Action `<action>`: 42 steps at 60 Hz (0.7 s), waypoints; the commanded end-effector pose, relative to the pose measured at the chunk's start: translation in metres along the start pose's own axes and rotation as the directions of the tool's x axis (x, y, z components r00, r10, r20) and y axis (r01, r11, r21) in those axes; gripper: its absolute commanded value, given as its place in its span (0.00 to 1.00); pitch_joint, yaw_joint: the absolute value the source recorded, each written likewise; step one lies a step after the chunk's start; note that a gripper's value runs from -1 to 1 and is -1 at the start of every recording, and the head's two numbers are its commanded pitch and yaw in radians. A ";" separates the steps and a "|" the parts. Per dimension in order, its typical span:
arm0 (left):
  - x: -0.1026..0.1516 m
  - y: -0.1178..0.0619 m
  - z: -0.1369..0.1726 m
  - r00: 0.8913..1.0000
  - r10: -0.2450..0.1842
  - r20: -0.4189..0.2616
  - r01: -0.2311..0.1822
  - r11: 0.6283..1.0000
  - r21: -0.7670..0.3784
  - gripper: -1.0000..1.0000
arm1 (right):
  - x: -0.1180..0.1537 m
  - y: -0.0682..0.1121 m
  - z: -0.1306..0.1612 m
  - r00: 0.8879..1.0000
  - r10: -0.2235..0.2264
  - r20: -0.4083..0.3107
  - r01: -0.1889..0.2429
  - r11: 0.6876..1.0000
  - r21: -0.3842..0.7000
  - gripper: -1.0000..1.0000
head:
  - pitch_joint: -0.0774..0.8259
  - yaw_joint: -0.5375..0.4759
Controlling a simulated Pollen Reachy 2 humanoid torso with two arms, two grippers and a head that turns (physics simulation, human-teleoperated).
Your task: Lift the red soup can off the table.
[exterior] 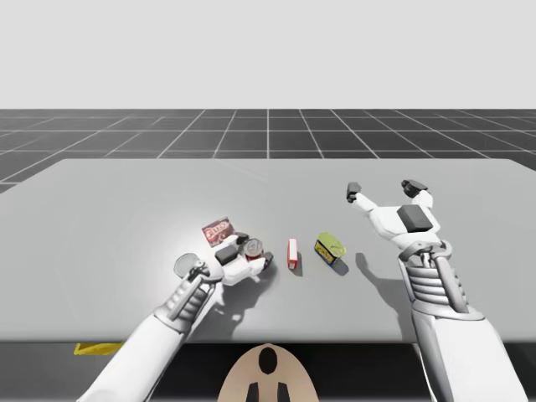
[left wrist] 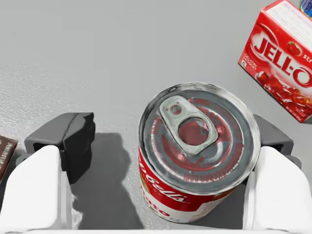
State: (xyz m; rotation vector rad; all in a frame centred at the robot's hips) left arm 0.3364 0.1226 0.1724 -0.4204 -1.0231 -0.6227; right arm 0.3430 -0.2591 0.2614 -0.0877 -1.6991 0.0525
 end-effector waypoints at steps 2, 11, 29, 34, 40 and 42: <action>-0.003 -0.017 -0.007 1.000 0.026 0.015 -0.025 0.999 -0.038 1.00 | 0.000 -0.001 0.000 1.000 -0.001 0.001 0.001 1.000 -0.002 0.00 | 0.83 0.58; -0.004 -0.023 -0.004 1.000 -0.001 0.025 0.002 0.999 -0.045 1.00 | 0.000 -0.001 -0.001 1.000 -0.001 0.000 0.001 1.000 -0.004 0.00 | 0.80 0.58; -0.005 -0.024 -0.003 1.000 -0.012 0.026 0.013 0.999 -0.049 1.00 | 0.000 -0.001 -0.001 1.000 -0.003 0.002 0.003 1.000 -0.005 0.00 | 0.53 0.59; -0.006 -0.024 -0.003 1.000 -0.013 0.025 0.014 0.999 -0.050 1.00 | -0.001 -0.001 -0.001 1.000 -0.003 0.002 0.003 1.000 -0.006 0.00 | 0.44 0.60; -0.006 -0.024 -0.002 1.000 -0.013 0.025 0.015 0.999 -0.050 1.00 | 0.000 -0.002 -0.001 1.000 -0.005 0.003 0.005 1.000 -0.008 0.00 | 0.40 0.60; -0.005 -0.025 -0.002 1.000 -0.014 0.026 0.015 0.999 -0.050 1.00 | 0.000 -0.002 -0.001 1.000 -0.005 0.003 0.005 1.000 -0.008 0.00 | 0.39 0.60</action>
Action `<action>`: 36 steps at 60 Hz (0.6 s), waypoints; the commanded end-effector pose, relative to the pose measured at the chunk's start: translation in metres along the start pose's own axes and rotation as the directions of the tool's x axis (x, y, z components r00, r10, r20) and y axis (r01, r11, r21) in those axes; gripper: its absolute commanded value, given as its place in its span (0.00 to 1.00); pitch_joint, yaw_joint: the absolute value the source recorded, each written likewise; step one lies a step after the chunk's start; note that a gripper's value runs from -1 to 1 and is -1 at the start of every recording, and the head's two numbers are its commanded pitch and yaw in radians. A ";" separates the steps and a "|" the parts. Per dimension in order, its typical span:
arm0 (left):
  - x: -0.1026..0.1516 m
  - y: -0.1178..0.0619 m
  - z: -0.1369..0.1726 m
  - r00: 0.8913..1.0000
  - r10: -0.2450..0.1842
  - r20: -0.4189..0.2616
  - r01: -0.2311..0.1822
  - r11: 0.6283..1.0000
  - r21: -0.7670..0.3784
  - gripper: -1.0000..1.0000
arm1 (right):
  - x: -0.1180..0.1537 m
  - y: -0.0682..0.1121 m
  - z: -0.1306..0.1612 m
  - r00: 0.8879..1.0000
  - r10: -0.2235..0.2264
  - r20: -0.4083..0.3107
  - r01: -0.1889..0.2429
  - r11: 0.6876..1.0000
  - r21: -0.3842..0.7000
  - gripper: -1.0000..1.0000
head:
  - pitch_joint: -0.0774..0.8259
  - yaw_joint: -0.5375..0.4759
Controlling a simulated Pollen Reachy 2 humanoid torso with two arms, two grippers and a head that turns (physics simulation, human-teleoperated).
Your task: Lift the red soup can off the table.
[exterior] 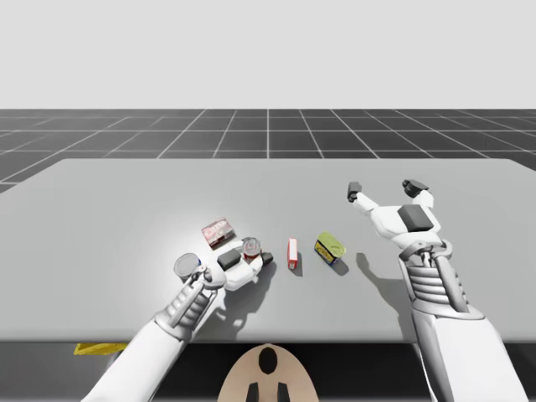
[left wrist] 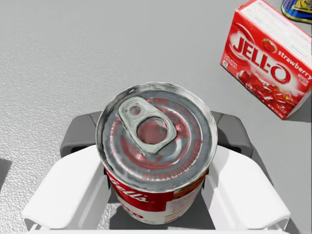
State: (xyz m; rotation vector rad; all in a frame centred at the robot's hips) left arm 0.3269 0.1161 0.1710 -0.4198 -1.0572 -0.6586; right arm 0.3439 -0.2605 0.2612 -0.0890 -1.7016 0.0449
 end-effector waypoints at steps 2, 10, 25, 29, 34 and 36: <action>-0.001 -0.014 -0.004 1.000 0.025 -0.001 -0.025 0.999 -0.040 1.00 | 0.000 -0.001 0.000 1.000 -0.002 0.001 0.002 1.000 -0.002 0.00 | 0.39 0.60; 0.016 -0.014 0.007 0.999 0.017 0.035 -0.015 0.999 -0.034 1.00 | 0.001 -0.003 -0.001 1.000 -0.010 0.003 0.010 1.000 -0.001 0.00 | 0.39 0.59; 0.093 -0.008 0.057 0.978 -0.058 0.202 0.054 0.998 0.029 1.00 | 0.002 -0.005 0.000 0.999 -0.033 -0.007 0.033 0.999 0.014 0.00 | 0.37 0.59; 0.113 -0.008 0.071 0.966 -0.083 0.244 0.073 0.996 0.050 1.00 | 0.002 -0.006 0.000 1.000 -0.025 -0.001 0.025 1.000 0.013 0.00 | 0.36 0.59; 0.138 -0.008 0.090 0.946 -0.121 0.302 0.101 0.992 0.080 1.00 | 0.002 -0.008 0.002 0.999 -0.033 -0.004 0.033 0.999 0.040 0.00 | 0.35 0.59; 0.147 -0.009 0.097 0.936 -0.139 0.324 0.115 0.989 0.093 1.00 | 0.002 -0.008 0.002 0.999 -0.033 -0.007 0.033 0.999 0.042 0.00 | 0.35 0.59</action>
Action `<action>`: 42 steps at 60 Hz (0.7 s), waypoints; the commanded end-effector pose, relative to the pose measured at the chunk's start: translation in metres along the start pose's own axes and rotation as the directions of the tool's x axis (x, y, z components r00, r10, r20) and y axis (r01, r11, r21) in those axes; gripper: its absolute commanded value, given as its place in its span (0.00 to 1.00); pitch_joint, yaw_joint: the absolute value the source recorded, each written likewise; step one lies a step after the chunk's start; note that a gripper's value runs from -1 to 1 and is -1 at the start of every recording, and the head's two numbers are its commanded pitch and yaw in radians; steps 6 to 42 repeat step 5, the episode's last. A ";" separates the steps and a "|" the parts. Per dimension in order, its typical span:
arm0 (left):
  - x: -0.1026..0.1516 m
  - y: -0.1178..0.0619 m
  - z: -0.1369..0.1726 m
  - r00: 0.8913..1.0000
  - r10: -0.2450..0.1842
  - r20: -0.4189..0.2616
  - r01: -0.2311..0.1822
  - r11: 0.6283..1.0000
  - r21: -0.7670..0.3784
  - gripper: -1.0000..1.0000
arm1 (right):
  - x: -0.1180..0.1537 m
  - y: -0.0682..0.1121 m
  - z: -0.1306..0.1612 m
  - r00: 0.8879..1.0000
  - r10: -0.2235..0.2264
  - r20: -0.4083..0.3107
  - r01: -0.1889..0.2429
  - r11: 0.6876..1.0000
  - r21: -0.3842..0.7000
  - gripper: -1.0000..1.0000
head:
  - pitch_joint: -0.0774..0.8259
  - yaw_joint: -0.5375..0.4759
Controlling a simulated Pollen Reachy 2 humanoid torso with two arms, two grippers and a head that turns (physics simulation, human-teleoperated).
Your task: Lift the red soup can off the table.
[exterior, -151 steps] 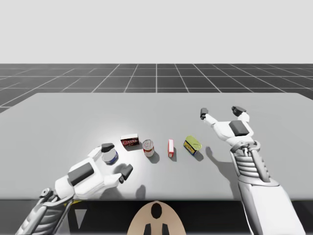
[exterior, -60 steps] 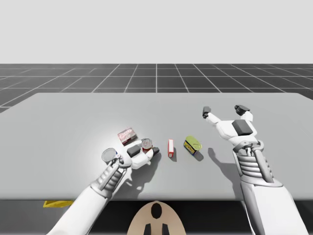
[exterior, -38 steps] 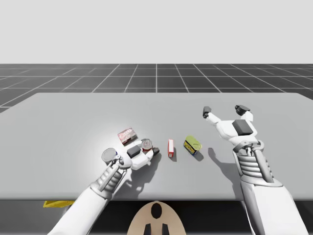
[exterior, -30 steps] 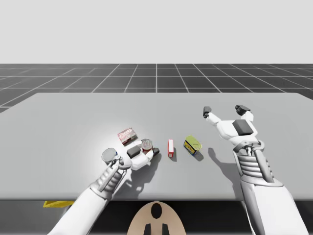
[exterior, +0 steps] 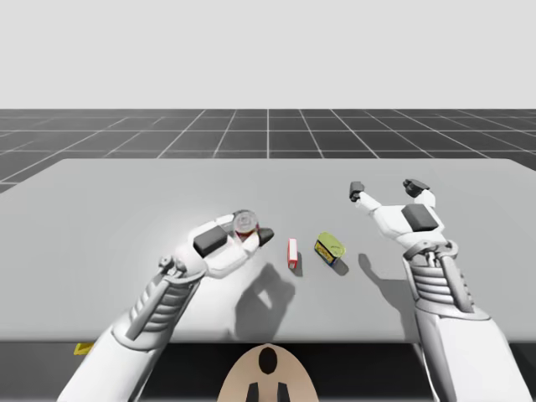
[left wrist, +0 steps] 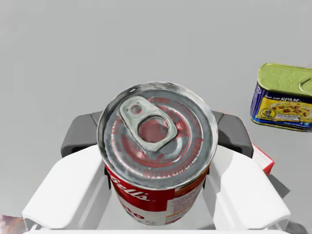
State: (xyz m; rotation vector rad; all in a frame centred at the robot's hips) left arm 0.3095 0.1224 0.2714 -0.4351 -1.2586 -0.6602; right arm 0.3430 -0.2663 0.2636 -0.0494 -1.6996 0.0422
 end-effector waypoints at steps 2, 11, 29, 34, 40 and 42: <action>0.080 0.003 0.030 0.980 -0.104 0.171 0.096 0.994 0.055 1.00 | 0.000 -0.003 0.001 1.000 -0.011 -0.013 0.011 1.000 0.022 0.00 | 0.34 0.60; 0.097 0.001 0.040 0.967 -0.143 0.212 0.130 0.989 0.076 1.00 | 0.000 -0.002 0.002 1.000 -0.011 -0.015 0.011 1.000 0.022 0.00 | 0.34 0.60; 0.097 0.001 0.040 0.967 -0.143 0.212 0.130 0.989 0.076 1.00 | 0.000 -0.002 0.002 1.000 -0.011 -0.015 0.011 1.000 0.022 0.00 | 0.34 0.60; 0.097 0.001 0.040 0.967 -0.143 0.212 0.130 0.989 0.076 1.00 | 0.000 -0.002 0.002 1.000 -0.011 -0.015 0.011 1.000 0.022 0.00 | 0.34 0.60; 0.097 0.001 0.040 0.967 -0.143 0.212 0.130 0.989 0.076 1.00 | 0.000 -0.002 0.002 1.000 -0.011 -0.015 0.011 1.000 0.022 0.00 | 0.34 0.60; 0.097 0.001 0.040 0.967 -0.143 0.212 0.130 0.989 0.076 1.00 | 0.000 -0.002 0.002 1.000 -0.011 -0.015 0.011 1.000 0.022 0.00 | 0.34 0.60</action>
